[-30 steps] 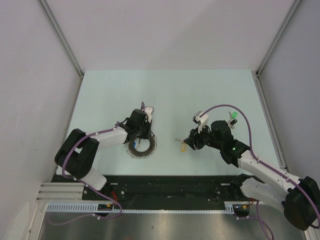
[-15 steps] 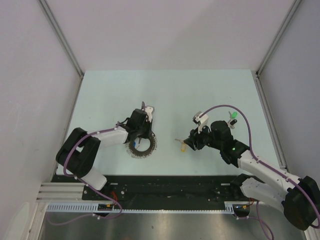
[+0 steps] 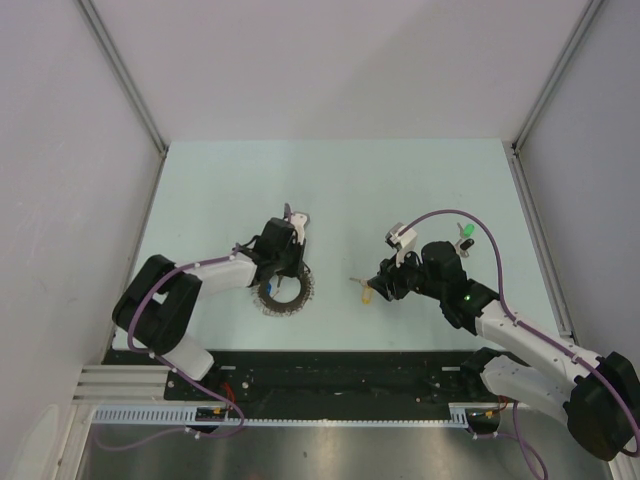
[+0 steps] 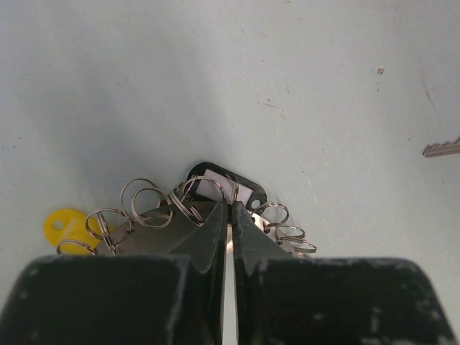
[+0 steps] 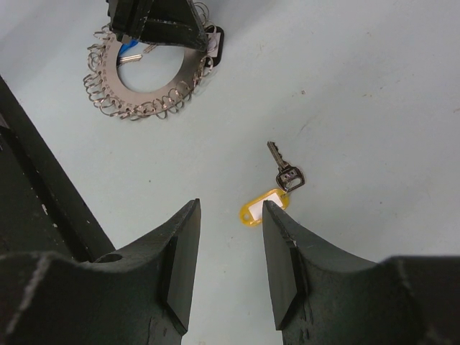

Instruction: Put the keys on the keyring

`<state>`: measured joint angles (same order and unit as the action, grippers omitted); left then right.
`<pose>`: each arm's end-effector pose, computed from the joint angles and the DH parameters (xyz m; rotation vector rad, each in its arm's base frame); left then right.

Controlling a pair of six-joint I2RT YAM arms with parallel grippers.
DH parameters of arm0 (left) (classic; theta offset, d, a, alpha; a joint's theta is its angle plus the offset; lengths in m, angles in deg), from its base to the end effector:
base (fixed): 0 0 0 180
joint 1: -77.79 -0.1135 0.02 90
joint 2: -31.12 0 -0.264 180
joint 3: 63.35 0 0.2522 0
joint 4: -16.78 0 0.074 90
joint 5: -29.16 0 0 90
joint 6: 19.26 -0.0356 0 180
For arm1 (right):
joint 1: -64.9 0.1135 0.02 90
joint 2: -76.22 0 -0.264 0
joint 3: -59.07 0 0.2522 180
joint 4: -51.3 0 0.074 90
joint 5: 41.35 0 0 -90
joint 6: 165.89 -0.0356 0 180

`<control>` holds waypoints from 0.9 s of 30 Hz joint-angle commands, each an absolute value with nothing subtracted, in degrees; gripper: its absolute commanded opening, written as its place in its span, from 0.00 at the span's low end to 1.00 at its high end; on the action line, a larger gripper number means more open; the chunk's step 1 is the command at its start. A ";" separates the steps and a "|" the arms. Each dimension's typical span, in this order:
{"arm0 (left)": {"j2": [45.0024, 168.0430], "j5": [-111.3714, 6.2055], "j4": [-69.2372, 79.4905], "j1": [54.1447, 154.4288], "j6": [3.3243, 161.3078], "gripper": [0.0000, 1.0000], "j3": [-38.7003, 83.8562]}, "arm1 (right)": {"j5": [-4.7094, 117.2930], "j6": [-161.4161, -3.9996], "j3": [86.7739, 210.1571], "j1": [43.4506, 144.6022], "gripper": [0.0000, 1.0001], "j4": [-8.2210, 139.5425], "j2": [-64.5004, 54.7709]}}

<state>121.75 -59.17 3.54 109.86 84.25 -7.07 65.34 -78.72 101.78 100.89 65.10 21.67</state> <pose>0.2579 -0.1628 0.1543 0.4071 2.4062 -0.3995 0.1649 0.1324 0.2300 -0.7719 1.9246 0.7175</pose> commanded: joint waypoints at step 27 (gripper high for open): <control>93.70 -24.56 -6.73 109.08 53.17 0.00 -2.39 | 65.53 -77.83 101.84 102.16 0.45 62.86 25.68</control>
<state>98.71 -36.88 -3.89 109.88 61.83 -6.22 66.21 -78.59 101.76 101.70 64.55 24.71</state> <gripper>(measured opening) 0.011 0.449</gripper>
